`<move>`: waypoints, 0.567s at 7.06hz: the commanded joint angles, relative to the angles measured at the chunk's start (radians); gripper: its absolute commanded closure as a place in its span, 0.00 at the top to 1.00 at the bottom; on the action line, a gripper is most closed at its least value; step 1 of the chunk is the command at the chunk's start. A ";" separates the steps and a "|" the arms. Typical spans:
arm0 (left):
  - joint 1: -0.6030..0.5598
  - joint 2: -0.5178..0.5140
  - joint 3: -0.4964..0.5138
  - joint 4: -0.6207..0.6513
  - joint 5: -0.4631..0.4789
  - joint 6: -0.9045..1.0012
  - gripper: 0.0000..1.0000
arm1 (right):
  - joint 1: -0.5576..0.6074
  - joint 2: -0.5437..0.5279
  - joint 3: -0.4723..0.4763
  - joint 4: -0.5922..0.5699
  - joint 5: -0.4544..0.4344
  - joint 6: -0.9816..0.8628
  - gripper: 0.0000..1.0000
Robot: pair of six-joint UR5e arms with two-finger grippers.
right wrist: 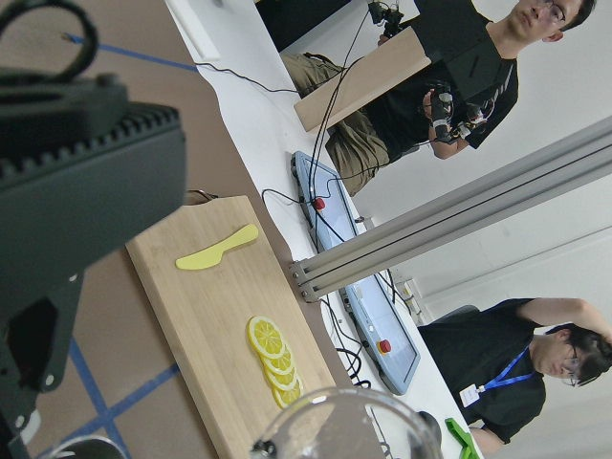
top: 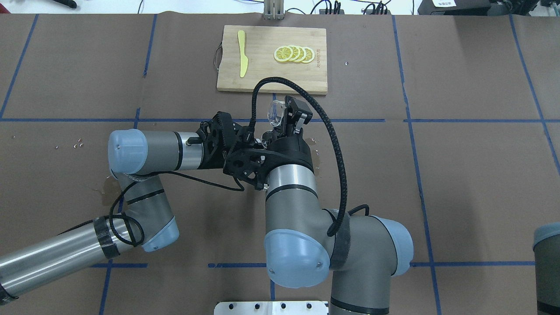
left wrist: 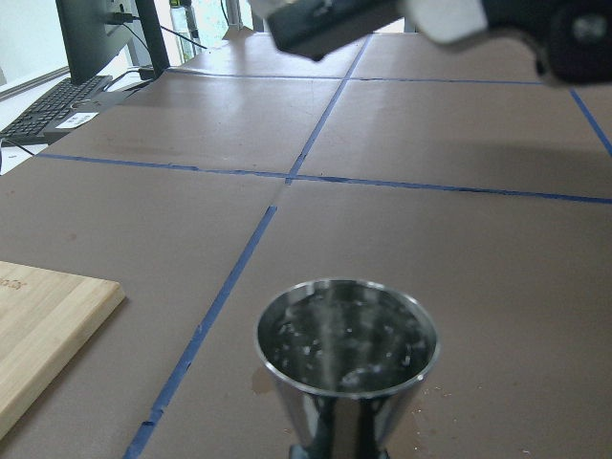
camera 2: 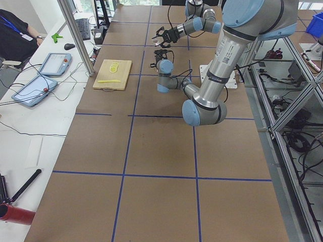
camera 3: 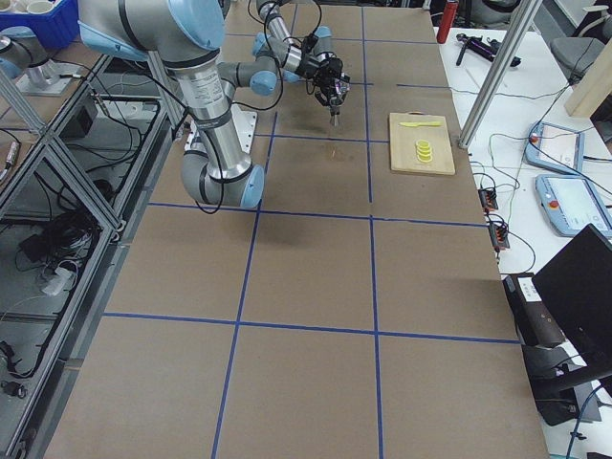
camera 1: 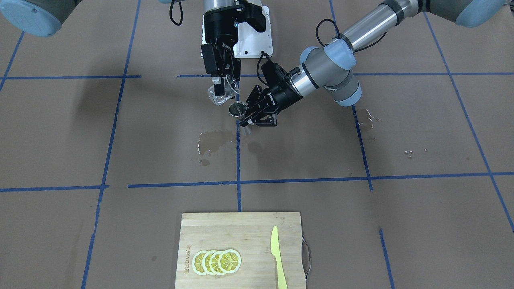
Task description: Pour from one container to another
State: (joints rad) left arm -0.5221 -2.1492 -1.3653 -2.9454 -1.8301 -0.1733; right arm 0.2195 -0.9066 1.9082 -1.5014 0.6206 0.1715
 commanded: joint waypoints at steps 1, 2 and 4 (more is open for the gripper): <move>-0.003 0.002 0.000 -0.001 0.000 0.000 0.00 | 0.043 -0.015 0.008 0.099 0.083 0.080 0.00; -0.004 0.002 0.000 -0.001 -0.002 0.000 0.00 | 0.067 -0.035 0.008 0.157 0.108 0.082 0.00; -0.007 0.002 0.000 -0.003 -0.002 -0.002 0.00 | 0.121 -0.093 0.006 0.255 0.175 0.085 0.00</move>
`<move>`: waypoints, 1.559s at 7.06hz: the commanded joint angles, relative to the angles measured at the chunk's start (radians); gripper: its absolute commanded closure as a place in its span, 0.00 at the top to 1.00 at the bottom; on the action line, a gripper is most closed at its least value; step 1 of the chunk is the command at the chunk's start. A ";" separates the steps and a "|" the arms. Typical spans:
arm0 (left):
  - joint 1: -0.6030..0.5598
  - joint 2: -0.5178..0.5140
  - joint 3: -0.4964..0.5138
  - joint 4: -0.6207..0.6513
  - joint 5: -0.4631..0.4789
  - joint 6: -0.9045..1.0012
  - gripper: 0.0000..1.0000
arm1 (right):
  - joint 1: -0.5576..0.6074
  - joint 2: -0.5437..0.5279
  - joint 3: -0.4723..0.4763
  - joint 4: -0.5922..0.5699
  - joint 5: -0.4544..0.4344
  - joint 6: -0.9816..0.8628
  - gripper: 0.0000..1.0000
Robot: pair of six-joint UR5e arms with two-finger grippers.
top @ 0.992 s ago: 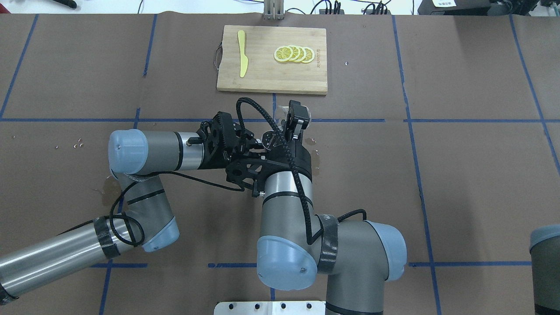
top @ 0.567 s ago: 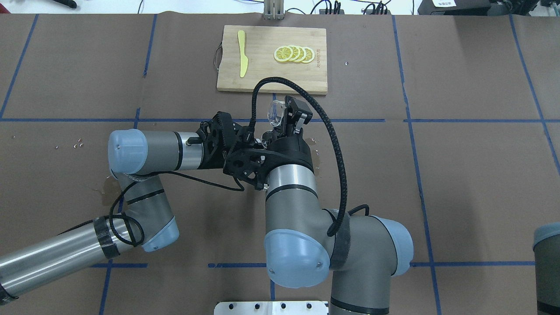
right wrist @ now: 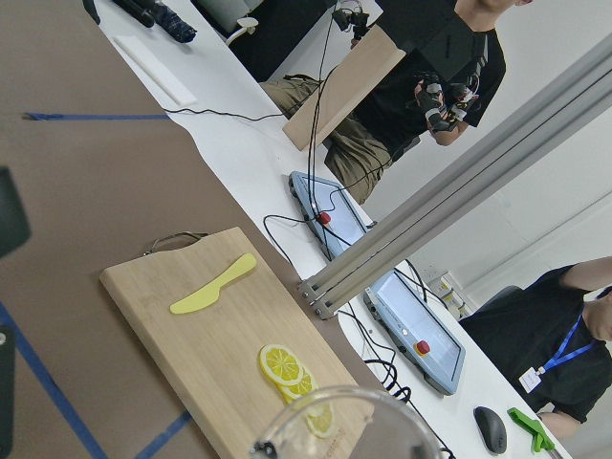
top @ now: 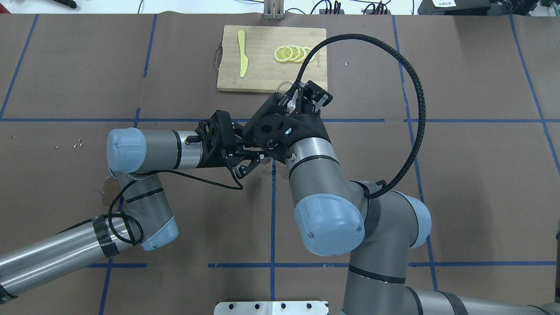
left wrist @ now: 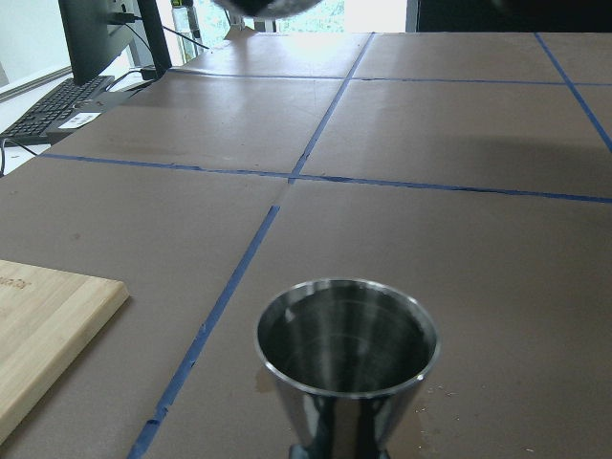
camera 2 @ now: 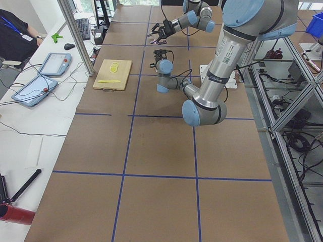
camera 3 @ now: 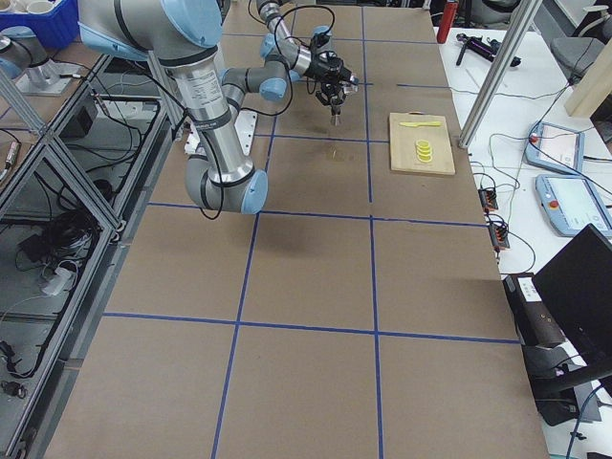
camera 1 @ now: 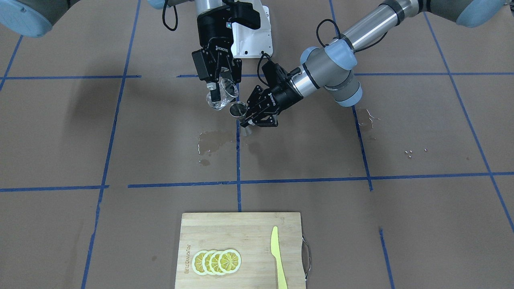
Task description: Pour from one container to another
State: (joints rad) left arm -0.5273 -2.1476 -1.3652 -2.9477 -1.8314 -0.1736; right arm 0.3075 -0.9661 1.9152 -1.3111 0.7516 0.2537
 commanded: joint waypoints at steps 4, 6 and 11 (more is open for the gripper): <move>-0.029 0.002 -0.009 -0.004 -0.003 -0.010 0.00 | 0.053 -0.135 -0.005 0.242 0.049 0.030 0.00; -0.052 0.040 -0.063 -0.007 -0.006 -0.013 0.00 | 0.056 -0.144 -0.007 0.242 0.049 0.030 0.00; -0.115 0.187 -0.219 -0.013 -0.008 -0.063 0.00 | 0.056 -0.146 -0.007 0.242 0.051 0.030 0.00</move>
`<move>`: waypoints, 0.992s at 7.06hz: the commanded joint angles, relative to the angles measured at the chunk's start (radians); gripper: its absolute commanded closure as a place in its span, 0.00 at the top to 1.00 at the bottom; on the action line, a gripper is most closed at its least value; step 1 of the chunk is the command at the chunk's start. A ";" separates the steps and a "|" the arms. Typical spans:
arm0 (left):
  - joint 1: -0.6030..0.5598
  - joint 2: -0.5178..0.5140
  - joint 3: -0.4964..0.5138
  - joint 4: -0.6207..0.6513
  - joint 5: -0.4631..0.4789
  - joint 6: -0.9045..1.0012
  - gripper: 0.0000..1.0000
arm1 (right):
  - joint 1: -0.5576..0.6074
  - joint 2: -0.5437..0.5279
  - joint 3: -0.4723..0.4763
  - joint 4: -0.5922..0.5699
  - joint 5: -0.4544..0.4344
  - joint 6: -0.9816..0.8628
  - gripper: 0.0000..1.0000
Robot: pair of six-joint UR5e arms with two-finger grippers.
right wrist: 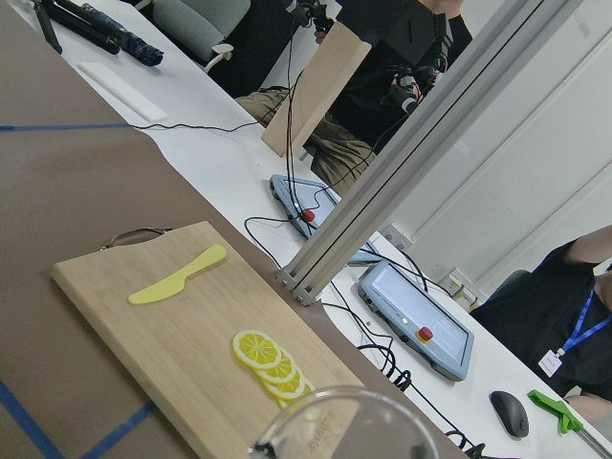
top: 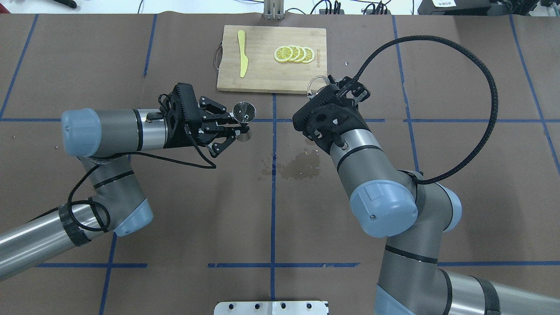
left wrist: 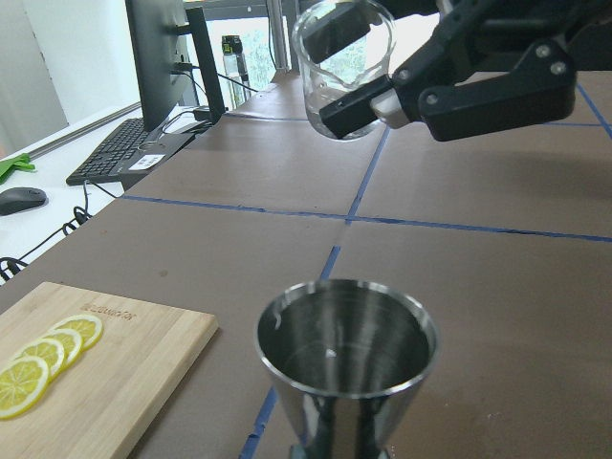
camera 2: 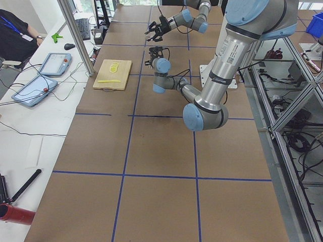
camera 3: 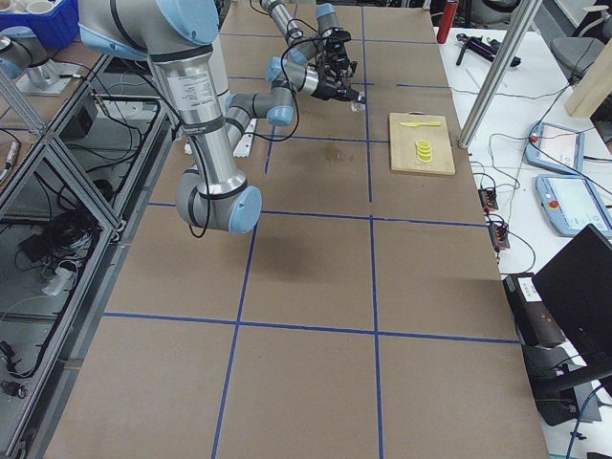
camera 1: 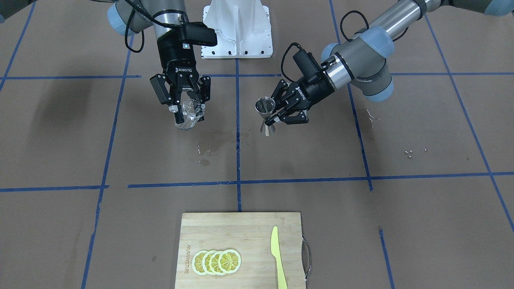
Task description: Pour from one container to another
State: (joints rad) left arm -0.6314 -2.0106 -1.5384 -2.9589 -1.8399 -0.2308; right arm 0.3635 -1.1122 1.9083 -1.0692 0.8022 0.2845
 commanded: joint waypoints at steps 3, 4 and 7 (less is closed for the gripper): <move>-0.036 0.259 -0.123 -0.108 0.004 -0.062 0.00 | 0.000 -0.011 0.000 0.000 -0.002 -0.001 0.00; -0.063 0.326 -0.126 -0.153 0.005 -0.064 0.00 | 0.000 -0.015 0.000 0.000 0.000 -0.001 0.00; -0.094 0.498 -0.193 -0.253 0.141 -0.192 0.00 | 0.000 -0.014 0.002 0.002 0.000 -0.001 0.00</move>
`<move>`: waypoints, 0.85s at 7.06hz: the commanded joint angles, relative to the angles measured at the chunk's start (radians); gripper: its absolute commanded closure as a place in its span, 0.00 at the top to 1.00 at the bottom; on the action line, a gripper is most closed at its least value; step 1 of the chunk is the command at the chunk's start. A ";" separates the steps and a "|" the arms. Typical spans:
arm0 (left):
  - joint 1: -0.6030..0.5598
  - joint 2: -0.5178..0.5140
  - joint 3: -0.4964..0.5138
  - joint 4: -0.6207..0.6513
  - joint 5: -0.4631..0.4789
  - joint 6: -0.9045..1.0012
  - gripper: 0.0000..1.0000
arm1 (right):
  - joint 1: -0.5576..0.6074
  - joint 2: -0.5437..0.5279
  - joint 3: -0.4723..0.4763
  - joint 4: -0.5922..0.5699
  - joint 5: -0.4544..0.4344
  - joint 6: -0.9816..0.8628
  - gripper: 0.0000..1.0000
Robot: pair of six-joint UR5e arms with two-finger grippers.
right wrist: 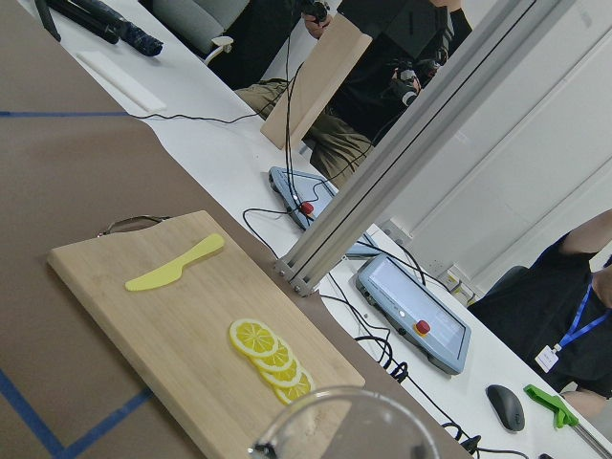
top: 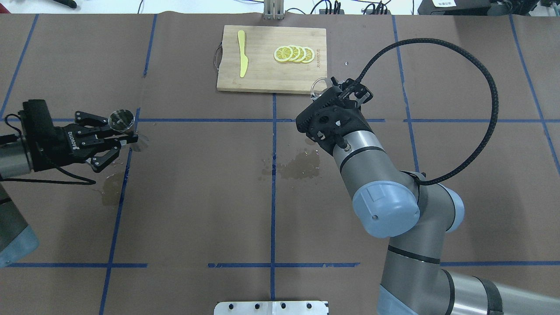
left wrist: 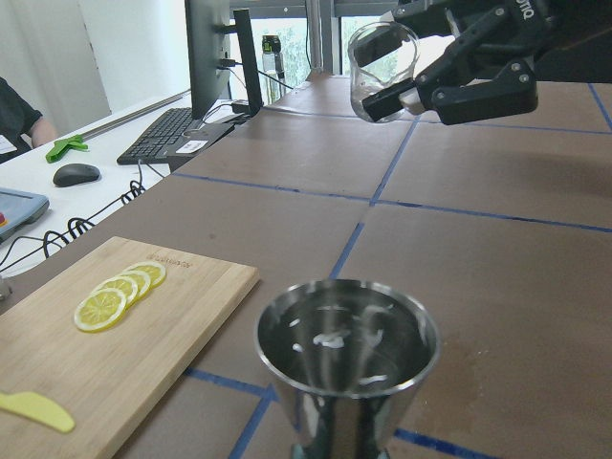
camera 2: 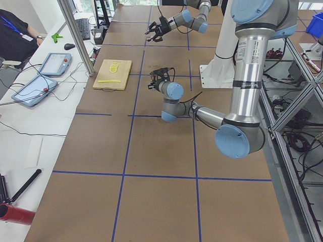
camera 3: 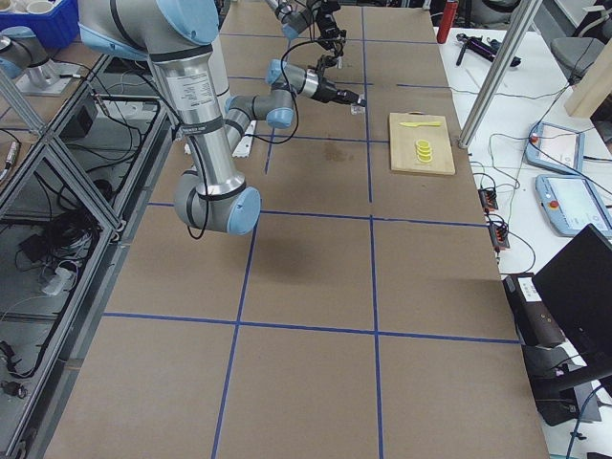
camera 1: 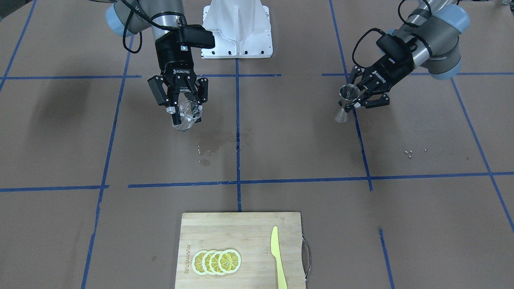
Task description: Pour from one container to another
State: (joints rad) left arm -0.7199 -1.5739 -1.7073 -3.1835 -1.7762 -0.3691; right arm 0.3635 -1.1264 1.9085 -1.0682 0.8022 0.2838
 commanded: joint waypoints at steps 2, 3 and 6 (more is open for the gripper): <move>-0.001 0.150 -0.058 -0.035 0.265 -0.071 0.00 | 0.000 -0.001 0.001 0.001 0.000 0.000 0.00; 0.000 0.185 -0.069 -0.039 0.285 -0.086 0.00 | 0.000 -0.001 0.001 0.001 0.000 0.000 0.00; 0.032 0.238 -0.072 -0.062 0.375 -0.125 0.00 | -0.002 0.000 0.001 0.001 0.000 0.000 0.00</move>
State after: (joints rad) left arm -0.7038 -1.3555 -1.7782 -3.2318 -1.4346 -0.4742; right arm 0.3626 -1.1273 1.9094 -1.0677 0.8019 0.2838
